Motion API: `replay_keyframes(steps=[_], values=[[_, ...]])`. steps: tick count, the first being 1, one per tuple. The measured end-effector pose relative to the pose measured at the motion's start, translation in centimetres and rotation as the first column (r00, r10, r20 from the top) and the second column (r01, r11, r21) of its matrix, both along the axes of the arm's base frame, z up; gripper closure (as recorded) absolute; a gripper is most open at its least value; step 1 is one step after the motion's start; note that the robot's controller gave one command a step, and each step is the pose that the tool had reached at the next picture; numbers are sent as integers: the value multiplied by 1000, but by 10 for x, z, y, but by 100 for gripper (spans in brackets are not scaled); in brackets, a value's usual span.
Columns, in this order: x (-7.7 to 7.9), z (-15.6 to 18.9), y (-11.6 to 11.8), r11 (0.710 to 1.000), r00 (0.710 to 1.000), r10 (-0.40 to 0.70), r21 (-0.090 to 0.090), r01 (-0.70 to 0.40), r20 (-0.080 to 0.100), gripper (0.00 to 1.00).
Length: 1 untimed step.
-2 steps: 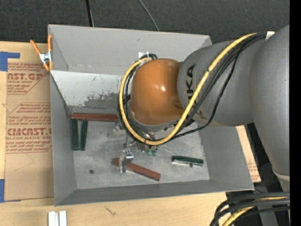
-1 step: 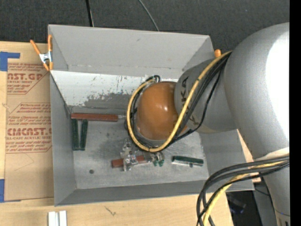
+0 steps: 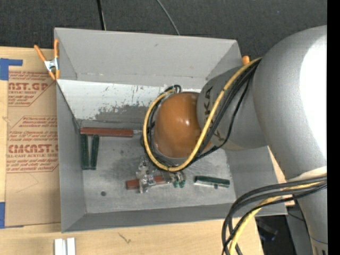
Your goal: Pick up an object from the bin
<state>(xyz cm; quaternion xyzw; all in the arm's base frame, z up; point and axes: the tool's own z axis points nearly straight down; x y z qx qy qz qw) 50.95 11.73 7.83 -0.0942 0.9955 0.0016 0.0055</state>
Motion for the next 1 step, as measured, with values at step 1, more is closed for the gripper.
replay_keyframes(steps=[1], values=[[21, 153, 34, 999, 999, 39, -2, -39, -4, 100]])
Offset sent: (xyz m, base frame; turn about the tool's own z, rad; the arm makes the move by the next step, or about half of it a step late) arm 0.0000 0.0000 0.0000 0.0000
